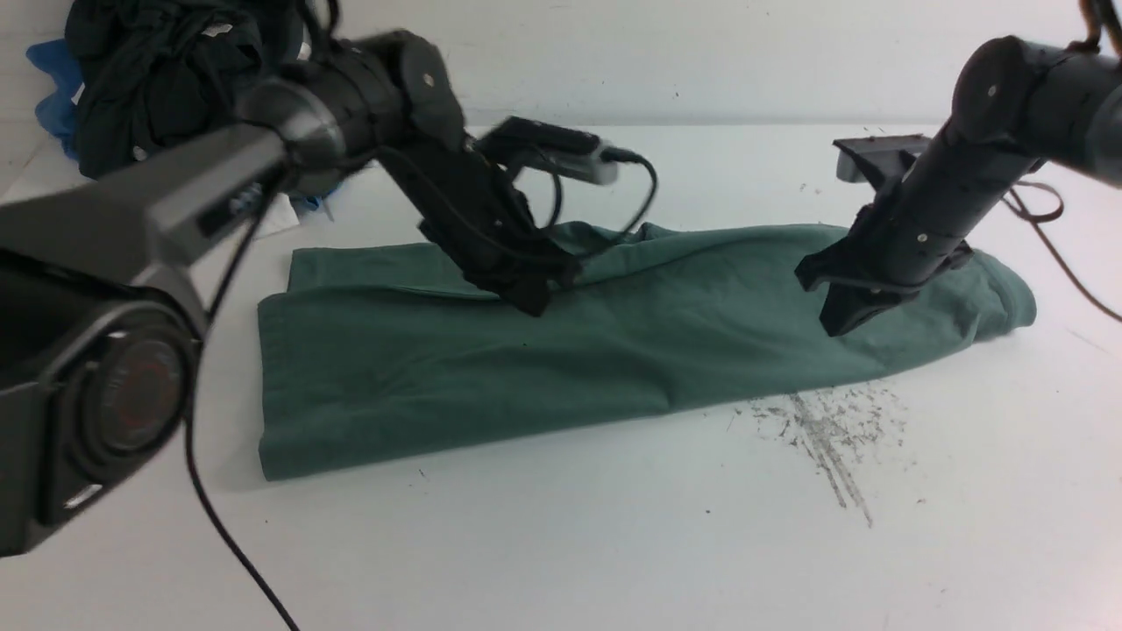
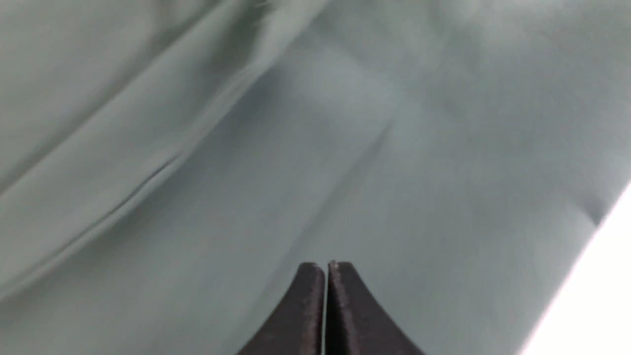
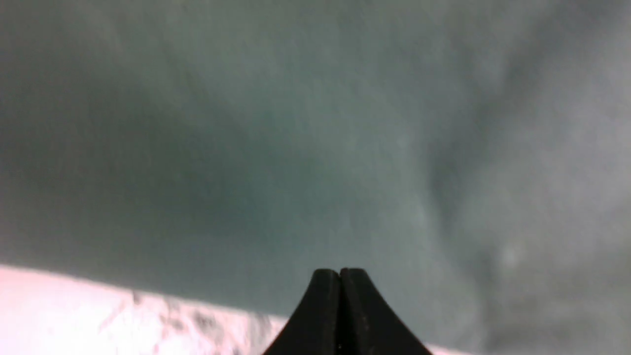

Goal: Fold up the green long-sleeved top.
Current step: Use both arms to drag the lower edge of the fabric forward and fold it over the upper edge, then use the right arm to clamp the right edge of the fabric

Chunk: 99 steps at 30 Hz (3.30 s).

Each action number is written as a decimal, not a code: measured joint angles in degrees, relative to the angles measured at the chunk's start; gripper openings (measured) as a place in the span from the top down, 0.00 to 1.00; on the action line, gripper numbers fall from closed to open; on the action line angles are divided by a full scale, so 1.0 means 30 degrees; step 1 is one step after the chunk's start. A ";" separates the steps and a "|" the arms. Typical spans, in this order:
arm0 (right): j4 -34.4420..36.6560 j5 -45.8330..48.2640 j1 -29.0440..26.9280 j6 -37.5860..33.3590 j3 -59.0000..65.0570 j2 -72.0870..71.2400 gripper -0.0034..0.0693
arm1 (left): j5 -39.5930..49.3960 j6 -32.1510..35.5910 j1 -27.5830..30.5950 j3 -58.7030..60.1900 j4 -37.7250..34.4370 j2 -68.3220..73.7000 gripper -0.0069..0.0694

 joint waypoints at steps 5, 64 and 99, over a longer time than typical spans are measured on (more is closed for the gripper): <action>0.0073 -0.0544 0.0710 -0.0292 0.0124 0.0910 0.97 | -0.1394 -0.0894 -0.0670 -0.2064 0.1702 0.2288 0.92; 0.9937 -1.0585 0.1280 -0.6910 -0.9414 0.7615 0.97 | -0.1613 -0.6183 0.2510 -0.3113 0.8291 0.0967 0.92; -0.1883 0.2090 -0.5690 0.2300 -0.5407 0.3819 0.10 | 0.3683 0.1578 0.4033 0.9201 0.1219 -1.8974 0.92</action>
